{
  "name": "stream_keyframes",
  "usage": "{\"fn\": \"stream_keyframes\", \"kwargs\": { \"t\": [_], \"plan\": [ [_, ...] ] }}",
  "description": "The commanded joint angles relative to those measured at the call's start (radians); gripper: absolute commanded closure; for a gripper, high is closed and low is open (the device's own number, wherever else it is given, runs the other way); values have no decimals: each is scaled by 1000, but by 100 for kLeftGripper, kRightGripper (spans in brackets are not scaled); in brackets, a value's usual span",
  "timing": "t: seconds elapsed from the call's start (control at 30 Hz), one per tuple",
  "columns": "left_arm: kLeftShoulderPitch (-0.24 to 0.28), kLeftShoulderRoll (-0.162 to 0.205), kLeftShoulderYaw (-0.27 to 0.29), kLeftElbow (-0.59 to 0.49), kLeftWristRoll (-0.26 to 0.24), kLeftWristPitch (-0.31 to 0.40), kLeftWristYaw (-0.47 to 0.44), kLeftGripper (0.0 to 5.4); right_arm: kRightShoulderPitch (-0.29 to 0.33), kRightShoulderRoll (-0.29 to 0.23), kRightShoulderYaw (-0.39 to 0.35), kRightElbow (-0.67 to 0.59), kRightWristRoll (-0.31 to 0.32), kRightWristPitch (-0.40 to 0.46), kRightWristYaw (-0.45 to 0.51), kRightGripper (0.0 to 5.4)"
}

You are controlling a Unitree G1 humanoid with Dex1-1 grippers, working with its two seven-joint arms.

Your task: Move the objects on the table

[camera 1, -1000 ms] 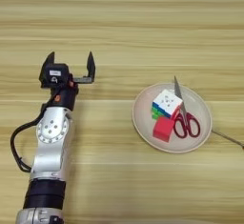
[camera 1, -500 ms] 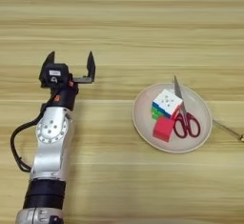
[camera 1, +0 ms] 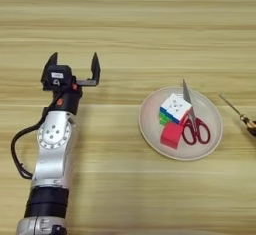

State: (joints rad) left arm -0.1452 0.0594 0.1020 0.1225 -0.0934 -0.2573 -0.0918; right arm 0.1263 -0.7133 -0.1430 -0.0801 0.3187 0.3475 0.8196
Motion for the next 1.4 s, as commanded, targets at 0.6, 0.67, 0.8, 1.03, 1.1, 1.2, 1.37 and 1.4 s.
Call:
{"fn": "stream_keyframes", "kwargs": {
  "t": [0.6, 0.67, 0.8, 1.03, 1.1, 1.2, 1.37, 1.4],
  "plan": [
    [-21, 9, 9, -3, -33, -17, -19, 0, -143, 240, 60, 101, -148, 73, -393, 454],
    [-19, 10, 10, -8, -34, -15, -20, 0, -142, 243, 64, 97, -151, 81, -394, 456],
    [-20, 12, 11, -10, -36, -12, -22, 0, -124, 252, 76, 69, -143, 96, -387, 456],
    [-25, 9, 12, -5, -33, -15, -23, 0, -112, 251, 93, 29, -138, 113, -374, 409],
    [-25, 8, 12, -3, -31, -16, -22, 0, -110, 251, 92, 16, -137, 119, -372, 382],
    [-26, 8, 13, -1, -31, -17, -22, 0, -109, 250, 88, -11, -132, 127, -371, 343],
    [-28, 9, 14, 1, -31, -18, -21, 0, -106, 241, 67, -109, -126, 148, -384, 276],
    [-28, 9, 14, 2, -31, -18, -21, 0, -105, 238, 64, -131, -127, 152, -386, 268]
  ]
}}
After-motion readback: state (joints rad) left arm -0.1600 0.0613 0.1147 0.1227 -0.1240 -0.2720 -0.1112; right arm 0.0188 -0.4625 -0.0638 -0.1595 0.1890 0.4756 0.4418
